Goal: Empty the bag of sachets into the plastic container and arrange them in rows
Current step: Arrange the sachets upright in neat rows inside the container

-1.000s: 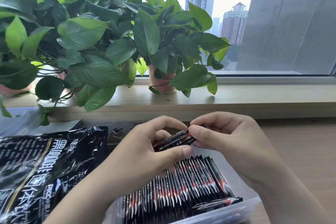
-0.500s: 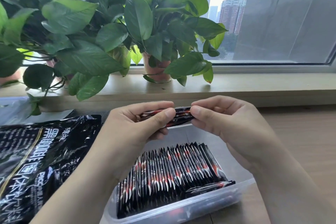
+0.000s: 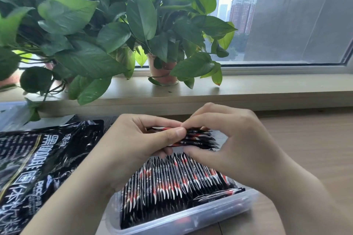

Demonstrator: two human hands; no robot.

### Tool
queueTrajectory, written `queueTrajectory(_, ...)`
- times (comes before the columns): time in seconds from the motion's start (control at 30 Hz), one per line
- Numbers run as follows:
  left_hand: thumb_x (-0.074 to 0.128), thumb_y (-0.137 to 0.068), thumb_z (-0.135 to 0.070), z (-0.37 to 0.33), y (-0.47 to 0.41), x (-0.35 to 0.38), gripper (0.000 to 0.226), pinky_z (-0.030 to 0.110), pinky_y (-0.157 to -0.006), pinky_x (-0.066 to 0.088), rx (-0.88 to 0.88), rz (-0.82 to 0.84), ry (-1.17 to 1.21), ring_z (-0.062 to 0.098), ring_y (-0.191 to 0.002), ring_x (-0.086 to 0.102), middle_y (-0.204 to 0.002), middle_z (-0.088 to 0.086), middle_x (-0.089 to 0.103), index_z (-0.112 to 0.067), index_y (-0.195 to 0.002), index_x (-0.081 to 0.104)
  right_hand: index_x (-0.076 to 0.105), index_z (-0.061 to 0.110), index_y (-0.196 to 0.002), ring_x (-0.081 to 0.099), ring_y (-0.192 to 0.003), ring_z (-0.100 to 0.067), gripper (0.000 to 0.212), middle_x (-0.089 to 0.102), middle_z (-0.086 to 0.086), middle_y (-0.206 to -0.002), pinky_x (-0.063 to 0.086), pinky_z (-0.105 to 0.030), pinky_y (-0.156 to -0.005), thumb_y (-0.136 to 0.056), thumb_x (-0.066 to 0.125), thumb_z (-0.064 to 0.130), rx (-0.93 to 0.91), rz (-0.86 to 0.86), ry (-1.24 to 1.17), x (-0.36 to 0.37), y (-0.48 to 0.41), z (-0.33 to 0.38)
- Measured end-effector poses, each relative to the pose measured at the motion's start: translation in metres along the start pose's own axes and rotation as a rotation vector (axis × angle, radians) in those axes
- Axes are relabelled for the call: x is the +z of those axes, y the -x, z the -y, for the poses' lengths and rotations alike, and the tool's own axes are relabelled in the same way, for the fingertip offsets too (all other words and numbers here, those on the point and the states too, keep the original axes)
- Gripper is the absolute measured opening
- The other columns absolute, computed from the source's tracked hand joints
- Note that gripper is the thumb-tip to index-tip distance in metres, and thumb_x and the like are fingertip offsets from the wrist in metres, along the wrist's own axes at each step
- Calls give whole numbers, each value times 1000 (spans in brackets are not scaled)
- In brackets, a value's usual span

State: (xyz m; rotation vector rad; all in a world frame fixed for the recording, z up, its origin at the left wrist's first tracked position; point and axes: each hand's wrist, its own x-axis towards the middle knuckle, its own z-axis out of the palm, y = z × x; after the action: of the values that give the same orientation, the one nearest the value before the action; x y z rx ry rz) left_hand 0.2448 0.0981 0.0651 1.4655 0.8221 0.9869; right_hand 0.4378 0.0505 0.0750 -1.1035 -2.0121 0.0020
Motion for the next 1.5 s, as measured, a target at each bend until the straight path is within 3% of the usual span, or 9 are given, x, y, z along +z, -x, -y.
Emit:
queueTrajectory(0.43,79,-64,-47,4,-1,1,36,18,-45,42,51,-3,-85,16,-51,52,-56,9,63,-19,-86,83,79,11,-91,65,-74,-15,20,68,1,-83,54,-33,-67,-75,86,18,-70,-36,44,10,1,0)
queueTrajectory(0.7,67,-69,-55,2,1,9,45,17,-48,51,58,24,-54,12,-52,63,-65,8,73,-19,-93,80,80,13,-87,65,-71,-7,19,69,7,-80,52,-21,-67,-68,85,12,6,-54,12,6,2,-1)
queueTrajectory(0.83,60,-74,-60,1,-2,-4,47,32,-65,64,133,-207,-206,19,-73,76,-89,0,79,-20,-90,78,79,21,-80,67,-73,-9,13,70,13,-77,51,-17,-66,-69,84,15,133,-79,-3,-14,6,-8)
queueTrajectory(0.93,71,-87,-36,0,-4,-26,7,27,-65,61,325,-387,-515,14,-70,73,-82,-8,77,-31,-88,76,78,28,-76,68,-74,-7,12,71,13,-75,49,-11,-65,-70,82,19,263,-125,-24,-30,9,-16)
queueTrajectory(1.03,75,-87,-8,-1,-12,-26,22,12,-61,51,531,-127,-861,3,-66,67,-80,-15,74,-30,-86,78,77,34,-74,67,-72,1,8,72,20,-73,47,-7,-63,-69,82,31,435,-159,-15,-38,13,-27)
queueTrajectory(1.13,69,-92,-8,0,-25,0,18,22,-80,54,676,352,-1098,2,-90,68,-103,-13,73,-20,-101,79,77,35,-73,67,-67,3,9,71,24,-68,45,-7,-54,-67,82,39,566,-232,-36,-41,12,-37)
queueTrajectory(1.23,59,-97,-7,11,-44,24,31,31,-99,50,682,641,-1227,12,-117,62,-127,-8,69,-20,-123,72,77,33,-70,65,-56,1,9,70,23,-63,42,-9,-47,-67,84,38,614,-301,-83,-43,13,-42)
queueTrajectory(1.4,48,-86,11,29,-74,47,67,30,-111,39,600,863,-1299,11,-136,46,-148,-9,55,-26,-141,58,76,33,-69,65,-54,0,9,70,21,-61,43,-12,-44,-68,85,36,623,-318,-135,-43,19,-45)
queueTrajectory(1.5,49,-83,14,34,-86,54,67,30,-106,44,600,900,-1301,13,-130,51,-142,-8,60,-25,-135,64,77,33,-70,67,-59,1,10,71,23,-64,48,-12,-49,-68,85,37,634,-304,-115,-42,20,-48)
